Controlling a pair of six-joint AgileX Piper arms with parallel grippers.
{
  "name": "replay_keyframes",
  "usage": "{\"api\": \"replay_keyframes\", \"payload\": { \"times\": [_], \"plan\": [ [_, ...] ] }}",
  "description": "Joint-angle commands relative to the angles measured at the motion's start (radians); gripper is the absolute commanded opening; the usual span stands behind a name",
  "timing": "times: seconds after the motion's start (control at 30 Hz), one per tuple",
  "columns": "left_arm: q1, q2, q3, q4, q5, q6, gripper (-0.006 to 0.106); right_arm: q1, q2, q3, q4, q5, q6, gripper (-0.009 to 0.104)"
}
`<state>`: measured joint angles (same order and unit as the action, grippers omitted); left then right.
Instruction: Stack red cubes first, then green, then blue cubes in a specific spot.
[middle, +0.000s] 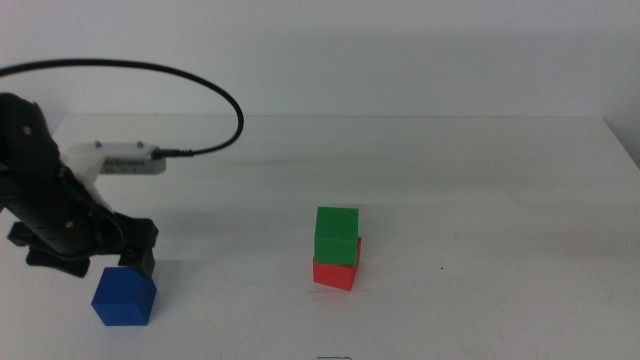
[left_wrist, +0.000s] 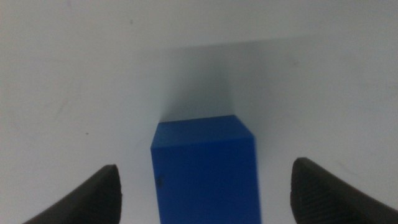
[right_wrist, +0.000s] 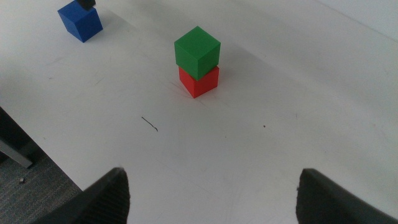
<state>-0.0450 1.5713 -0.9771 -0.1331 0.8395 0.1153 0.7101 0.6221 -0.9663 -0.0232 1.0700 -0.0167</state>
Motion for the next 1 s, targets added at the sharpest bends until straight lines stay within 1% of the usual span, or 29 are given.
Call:
{"api": "replay_keyframes", "payload": {
  "times": [0.0, 0.2, 0.3, 0.4, 0.47, 0.57, 0.67, 0.73, 0.8, 0.87, 0.97],
  "plan": [
    [-0.003, 0.005, -0.031, -0.007, -0.024, -0.013, 0.092, -0.006, 0.003, -0.021, -0.012, -0.061, -0.012, 0.094],
    [-0.003, 0.086, -0.031, -0.018, -0.029, -0.013, 0.092, -0.006, 0.003, -0.021, -0.012, -0.061, -0.012, 0.094],
    [-0.003, 0.12, -0.031, -0.022, -0.029, -0.013, 0.086, -0.006, 0.003, -0.021, -0.012, -0.061, -0.012, 0.094],
    [-0.003, 0.133, -0.031, -0.024, -0.022, -0.018, 0.073, -0.006, 0.003, -0.021, -0.012, -0.061, -0.012, 0.094],
    [-0.002, 0.127, -0.044, -0.026, -0.006, -0.028, 0.059, -0.006, 0.003, -0.021, -0.012, -0.061, -0.012, 0.094],
    [-0.019, 0.062, -0.082, -0.034, 0.024, -0.027, 0.034, -0.006, 0.003, -0.021, -0.012, -0.061, -0.012, 0.094],
    [-0.066, -0.023, -0.151, -0.003, 0.089, -0.092, 0.018, -0.006, 0.003, -0.021, -0.012, -0.061, -0.012, 0.094],
    [-0.117, -0.035, -0.229, 0.044, 0.195, -0.159, 0.011, -0.006, 0.003, -0.021, -0.013, -0.061, -0.012, 0.094],
    [-0.176, -0.021, -0.333, 0.093, 0.303, -0.218, 0.006, -0.006, 0.003, -0.021, -0.013, -0.061, -0.012, 0.094],
    [-0.252, 0.008, -0.436, 0.142, 0.398, -0.293, 0.004, -0.006, 0.003, -0.021, -0.013, -0.061, -0.012, 0.094],
    [-0.358, 0.068, -0.56, 0.198, 0.484, -0.396, 0.003, -0.006, 0.003, -0.021, -0.013, -0.061, -0.012, 0.094]
  ]
}}
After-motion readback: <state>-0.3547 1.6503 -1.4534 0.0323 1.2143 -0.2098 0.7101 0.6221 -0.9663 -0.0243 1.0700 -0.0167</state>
